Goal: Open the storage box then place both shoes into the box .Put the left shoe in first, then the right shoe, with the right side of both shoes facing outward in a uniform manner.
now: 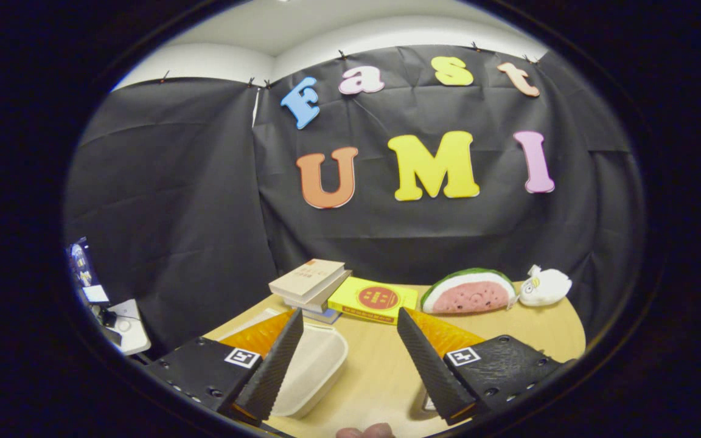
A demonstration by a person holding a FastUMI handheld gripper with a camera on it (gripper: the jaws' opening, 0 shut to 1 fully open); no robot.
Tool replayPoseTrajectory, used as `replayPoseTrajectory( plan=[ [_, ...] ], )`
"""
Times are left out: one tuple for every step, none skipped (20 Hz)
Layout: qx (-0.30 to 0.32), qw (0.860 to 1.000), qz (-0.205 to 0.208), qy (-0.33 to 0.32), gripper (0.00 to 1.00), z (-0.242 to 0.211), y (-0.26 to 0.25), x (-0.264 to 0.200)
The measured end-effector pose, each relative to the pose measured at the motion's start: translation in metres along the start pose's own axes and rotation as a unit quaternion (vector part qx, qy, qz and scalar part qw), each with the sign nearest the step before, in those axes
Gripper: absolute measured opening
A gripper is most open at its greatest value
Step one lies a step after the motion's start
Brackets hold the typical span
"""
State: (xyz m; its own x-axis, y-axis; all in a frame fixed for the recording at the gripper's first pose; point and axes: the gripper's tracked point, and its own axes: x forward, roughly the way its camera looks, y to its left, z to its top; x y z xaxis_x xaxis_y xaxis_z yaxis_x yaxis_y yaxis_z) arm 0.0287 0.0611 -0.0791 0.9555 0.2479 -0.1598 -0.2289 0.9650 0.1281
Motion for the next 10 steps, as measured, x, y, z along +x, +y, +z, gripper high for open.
replayPoseTrajectory(
  plan=[
    [0.008, 1.000, 0.007, 0.011, 0.95, -0.013, 0.003, 0.004],
    [0.018, 0.999, 0.017, 0.025, 0.96, -0.027, 0.006, 0.008],
    [0.026, 0.998, 0.029, 0.045, 0.96, -0.045, 0.012, 0.011],
    [0.034, 0.997, 0.038, 0.061, 0.95, -0.060, 0.016, 0.014],
    [0.045, 0.995, 0.046, 0.075, 0.96, -0.072, 0.019, 0.018],
    [0.059, 0.993, 0.057, 0.087, 0.96, -0.083, 0.025, 0.022],
    [0.074, 0.990, 0.067, 0.102, 0.95, -0.096, 0.031, 0.025],
    [0.091, 0.986, 0.076, 0.117, 0.96, -0.108, 0.036, 0.028],
    [0.108, 0.982, 0.083, 0.130, 0.95, -0.120, 0.041, 0.031],
    [0.127, 0.978, 0.087, 0.142, 0.96, -0.130, 0.044, 0.034]
  ],
)
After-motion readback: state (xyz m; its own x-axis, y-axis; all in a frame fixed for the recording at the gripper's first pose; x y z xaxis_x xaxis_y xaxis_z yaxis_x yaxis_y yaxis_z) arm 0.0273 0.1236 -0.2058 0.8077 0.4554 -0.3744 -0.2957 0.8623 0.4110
